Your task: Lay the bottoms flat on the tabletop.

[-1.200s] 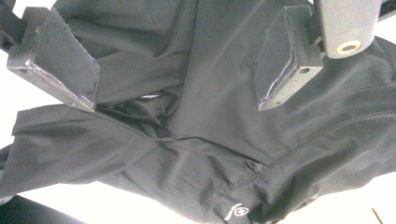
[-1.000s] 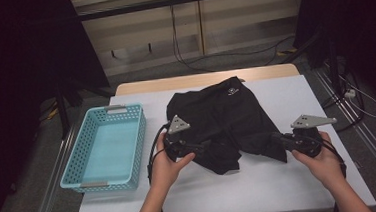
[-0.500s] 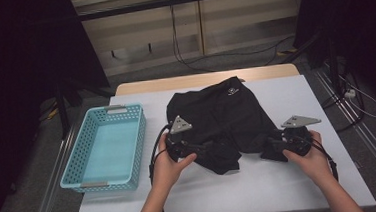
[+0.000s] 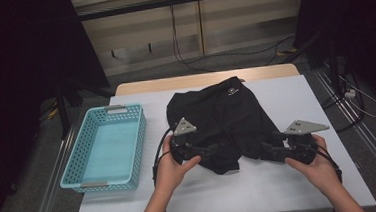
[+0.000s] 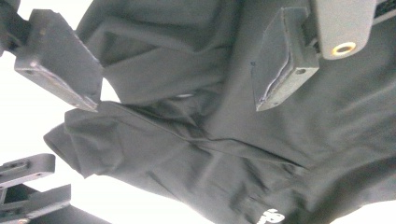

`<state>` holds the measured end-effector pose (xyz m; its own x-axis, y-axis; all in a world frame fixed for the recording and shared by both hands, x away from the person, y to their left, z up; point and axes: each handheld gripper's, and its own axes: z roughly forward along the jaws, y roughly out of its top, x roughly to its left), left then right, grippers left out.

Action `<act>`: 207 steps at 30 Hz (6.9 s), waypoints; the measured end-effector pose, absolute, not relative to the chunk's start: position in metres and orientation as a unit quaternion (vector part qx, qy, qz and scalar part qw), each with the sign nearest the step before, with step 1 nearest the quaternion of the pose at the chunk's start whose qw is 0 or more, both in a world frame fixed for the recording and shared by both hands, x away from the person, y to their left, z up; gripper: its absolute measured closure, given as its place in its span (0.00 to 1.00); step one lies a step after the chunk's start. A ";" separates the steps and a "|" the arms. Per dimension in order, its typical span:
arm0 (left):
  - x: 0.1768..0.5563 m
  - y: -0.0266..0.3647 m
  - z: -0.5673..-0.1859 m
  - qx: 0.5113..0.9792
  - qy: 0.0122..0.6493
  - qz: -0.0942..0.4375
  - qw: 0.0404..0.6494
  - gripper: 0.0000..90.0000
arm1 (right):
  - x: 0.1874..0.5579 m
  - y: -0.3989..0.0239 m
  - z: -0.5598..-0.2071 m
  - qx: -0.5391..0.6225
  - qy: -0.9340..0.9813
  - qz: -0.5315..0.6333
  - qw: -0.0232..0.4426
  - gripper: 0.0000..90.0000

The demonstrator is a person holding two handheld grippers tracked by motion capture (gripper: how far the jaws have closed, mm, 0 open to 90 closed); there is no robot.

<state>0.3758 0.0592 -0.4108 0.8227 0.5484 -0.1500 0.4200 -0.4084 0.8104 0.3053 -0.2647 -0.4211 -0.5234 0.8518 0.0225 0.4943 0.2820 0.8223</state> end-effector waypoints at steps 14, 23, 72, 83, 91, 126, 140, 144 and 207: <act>0.358 0.035 -0.448 0.884 0.261 0.067 0.383 0.29 | 0.300 -0.249 -0.425 0.409 0.791 0.413 0.189 0.58; 0.350 0.026 -0.450 0.893 0.241 0.047 0.377 0.72 | 0.301 -0.248 -0.428 0.407 0.796 0.406 0.189 0.58; 0.384 0.105 -0.402 0.833 0.328 0.096 0.435 0.95 | 0.349 -0.214 -0.421 0.393 0.800 0.425 0.158 0.98; 0.382 0.104 -0.404 0.833 0.327 0.089 0.437 0.93 | 0.365 -0.220 -0.436 0.444 0.784 0.402 0.166 0.59; 0.382 0.102 -0.401 0.833 0.321 0.087 0.443 0.91 | 0.323 -0.241 -0.413 0.431 0.770 0.428 0.194 0.52; 0.382 0.090 -0.400 0.832 0.302 0.074 0.459 0.83 | 0.303 -0.319 -0.425 0.510 0.723 0.417 0.210 0.88; 0.381 0.079 -0.398 0.833 0.294 0.080 0.462 0.31 | 0.286 -0.294 -0.417 0.472 0.744 0.418 0.222 0.59; 0.380 0.076 -0.400 0.834 0.296 0.079 0.459 0.29 | 0.282 -0.268 -0.430 0.433 0.787 0.395 0.191 0.61; 0.363 0.051 -0.410 0.841 0.276 0.060 0.462 0.27 | 0.343 -0.309 -0.446 0.543 0.717 0.365 0.240 0.99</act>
